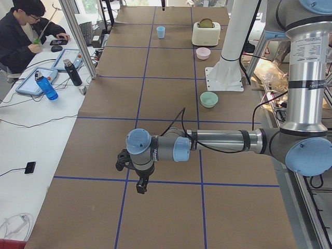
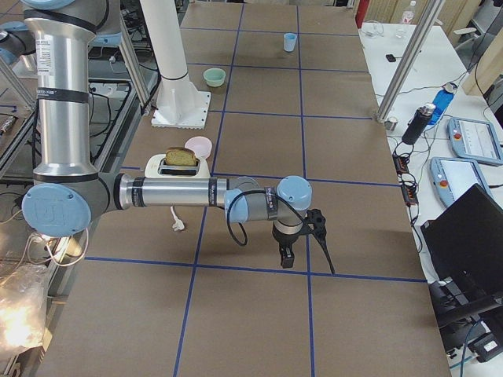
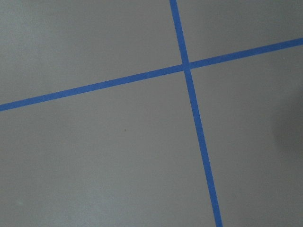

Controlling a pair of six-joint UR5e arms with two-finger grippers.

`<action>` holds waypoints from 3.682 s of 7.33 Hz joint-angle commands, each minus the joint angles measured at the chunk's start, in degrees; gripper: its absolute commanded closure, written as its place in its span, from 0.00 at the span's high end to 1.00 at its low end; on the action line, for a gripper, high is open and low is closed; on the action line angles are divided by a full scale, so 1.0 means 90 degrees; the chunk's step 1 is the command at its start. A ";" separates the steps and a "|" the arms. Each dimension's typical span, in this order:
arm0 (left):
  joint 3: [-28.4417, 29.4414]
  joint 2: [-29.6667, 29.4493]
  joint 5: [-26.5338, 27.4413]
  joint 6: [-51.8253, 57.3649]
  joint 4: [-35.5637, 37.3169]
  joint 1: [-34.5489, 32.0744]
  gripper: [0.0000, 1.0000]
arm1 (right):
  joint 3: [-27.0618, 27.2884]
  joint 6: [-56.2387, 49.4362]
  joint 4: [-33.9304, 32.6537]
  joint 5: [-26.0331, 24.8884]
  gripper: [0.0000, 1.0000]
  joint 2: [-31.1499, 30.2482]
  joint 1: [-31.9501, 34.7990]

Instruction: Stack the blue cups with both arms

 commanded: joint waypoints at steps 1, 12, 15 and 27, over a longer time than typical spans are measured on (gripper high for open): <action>-0.0028 -0.0010 0.0000 -0.0024 0.0010 0.0000 0.99 | -0.0001 0.0000 0.0000 0.0000 1.00 0.0000 0.0000; 0.0186 -0.0488 0.0039 -0.0512 -0.2929 0.0000 0.99 | -0.0117 0.0712 0.2392 0.0186 1.00 0.0810 -0.0312; 0.0244 -0.0479 0.0088 -0.2273 -0.2988 0.1070 0.99 | -0.0147 0.0723 0.2295 0.0156 1.00 0.0762 -0.0351; 0.0985 -0.0869 0.0273 -0.3989 -0.3806 0.2558 0.63 | -0.0225 0.0713 0.2353 0.0156 1.00 0.0606 -0.0342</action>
